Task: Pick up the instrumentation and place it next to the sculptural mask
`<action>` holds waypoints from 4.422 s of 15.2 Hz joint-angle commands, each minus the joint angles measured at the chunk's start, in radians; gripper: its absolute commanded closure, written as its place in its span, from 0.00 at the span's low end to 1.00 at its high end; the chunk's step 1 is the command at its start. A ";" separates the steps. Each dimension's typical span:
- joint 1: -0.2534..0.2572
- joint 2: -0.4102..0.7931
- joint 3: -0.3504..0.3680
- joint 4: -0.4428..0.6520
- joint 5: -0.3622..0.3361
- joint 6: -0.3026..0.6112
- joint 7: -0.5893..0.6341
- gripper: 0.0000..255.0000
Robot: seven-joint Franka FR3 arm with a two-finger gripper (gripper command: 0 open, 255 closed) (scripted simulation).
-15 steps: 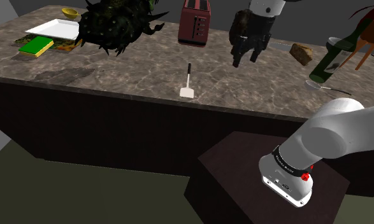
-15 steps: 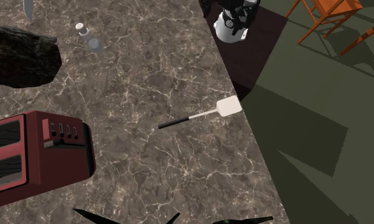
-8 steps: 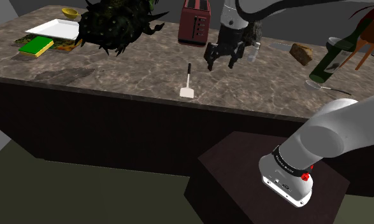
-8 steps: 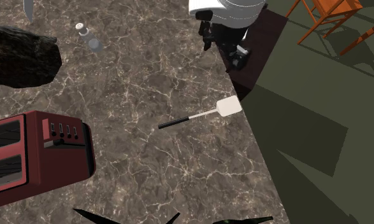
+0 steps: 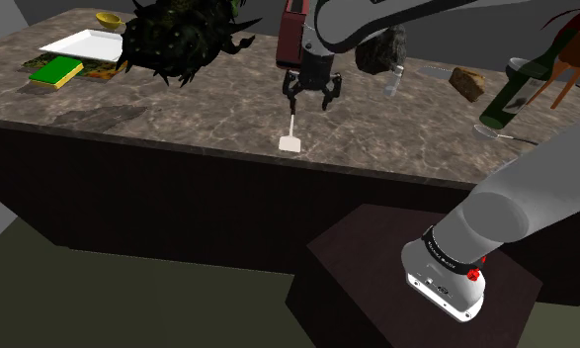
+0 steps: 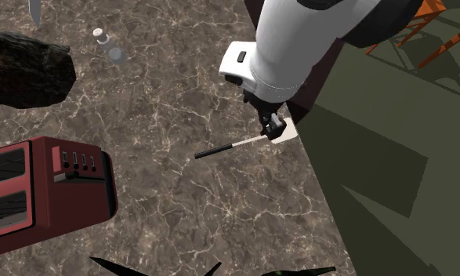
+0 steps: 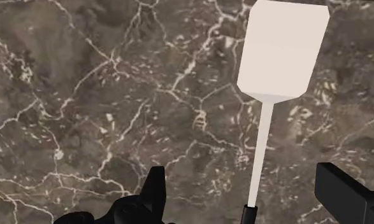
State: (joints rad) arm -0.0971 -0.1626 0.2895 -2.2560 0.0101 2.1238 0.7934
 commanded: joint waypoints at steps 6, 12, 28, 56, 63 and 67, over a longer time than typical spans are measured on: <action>-0.013 0.183 0.018 0.094 -0.086 0.095 0.205 0.00; -0.013 0.227 0.016 0.065 -0.107 0.165 0.220 0.00; -0.013 0.227 0.016 0.065 -0.107 0.165 0.220 1.00; -0.017 0.094 0.013 0.291 -0.046 -0.185 0.163 1.00; -0.018 0.085 0.012 0.376 -0.042 -0.278 0.157 1.00; -0.018 0.085 0.011 0.430 -0.041 -0.332 0.155 1.00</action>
State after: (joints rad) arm -0.1142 -0.0770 0.3018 -1.8409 -0.0315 1.8070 0.9504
